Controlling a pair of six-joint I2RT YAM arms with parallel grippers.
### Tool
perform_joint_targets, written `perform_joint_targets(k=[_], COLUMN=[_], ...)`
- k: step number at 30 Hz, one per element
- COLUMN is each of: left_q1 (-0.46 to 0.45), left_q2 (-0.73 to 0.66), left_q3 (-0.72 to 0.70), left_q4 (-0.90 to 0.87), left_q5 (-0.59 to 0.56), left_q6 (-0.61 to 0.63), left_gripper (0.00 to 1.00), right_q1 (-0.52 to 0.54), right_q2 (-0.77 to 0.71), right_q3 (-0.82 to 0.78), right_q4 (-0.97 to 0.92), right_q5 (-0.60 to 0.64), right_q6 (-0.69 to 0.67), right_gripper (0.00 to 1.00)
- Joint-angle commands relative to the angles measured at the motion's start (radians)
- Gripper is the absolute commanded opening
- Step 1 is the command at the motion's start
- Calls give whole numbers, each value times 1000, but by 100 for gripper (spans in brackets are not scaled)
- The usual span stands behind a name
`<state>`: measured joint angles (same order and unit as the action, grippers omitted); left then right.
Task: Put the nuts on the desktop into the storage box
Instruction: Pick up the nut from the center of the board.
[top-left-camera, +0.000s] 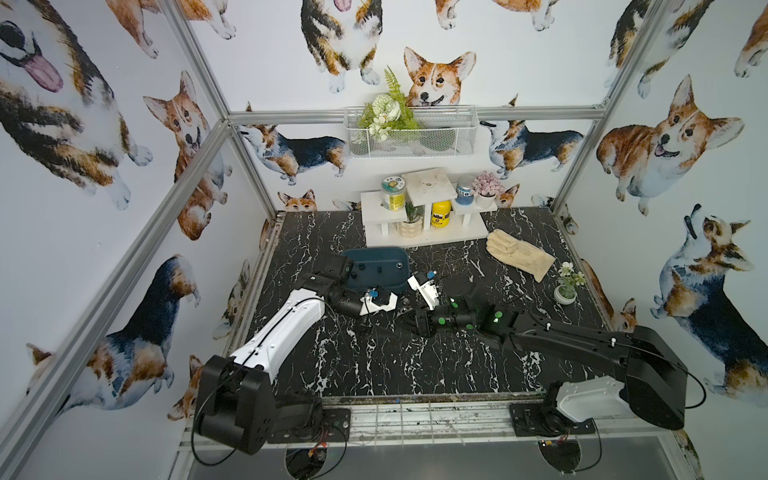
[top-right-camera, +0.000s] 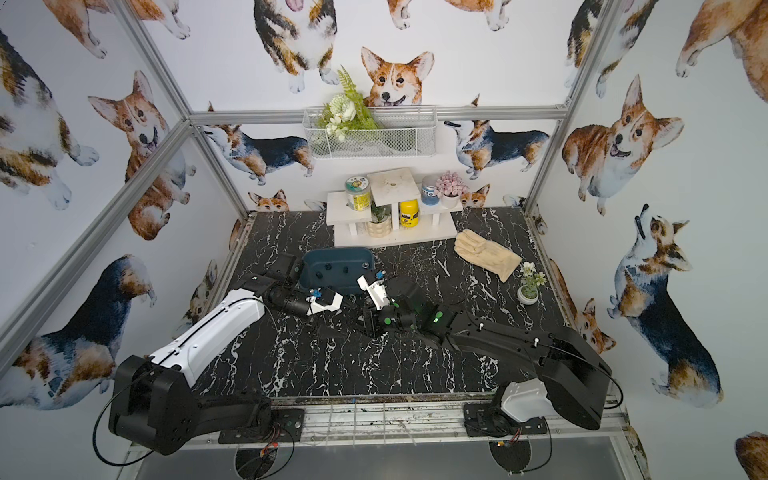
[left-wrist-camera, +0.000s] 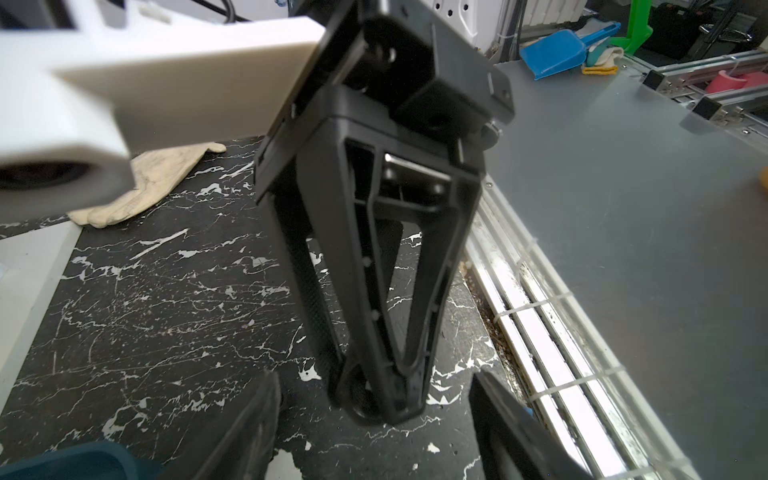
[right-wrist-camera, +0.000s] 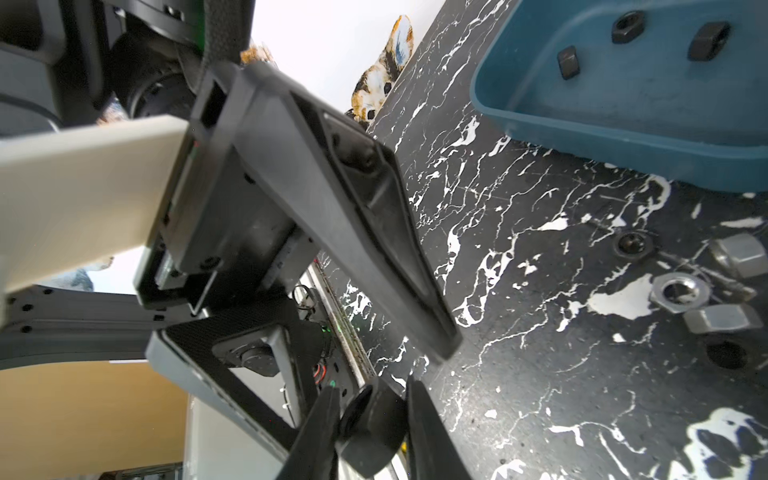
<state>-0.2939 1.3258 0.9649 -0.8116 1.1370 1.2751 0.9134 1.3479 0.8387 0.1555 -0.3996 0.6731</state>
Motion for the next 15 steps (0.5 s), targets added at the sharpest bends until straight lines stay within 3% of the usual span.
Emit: perform_joint_targets(k=[1, 15], left_q1=[-14, -32], left_q2=[4, 9], left_q3=[19, 34], left_q4=[-21, -95], left_q5=[17, 15], left_q6=[5, 101], left_gripper=[73, 53], right_q1=[-1, -6], right_q2=[-4, -12], right_q3=[-2, -15], right_q4=[71, 95], right_q5=[-21, -42], right_q6=[15, 20], right_gripper=[12, 9])
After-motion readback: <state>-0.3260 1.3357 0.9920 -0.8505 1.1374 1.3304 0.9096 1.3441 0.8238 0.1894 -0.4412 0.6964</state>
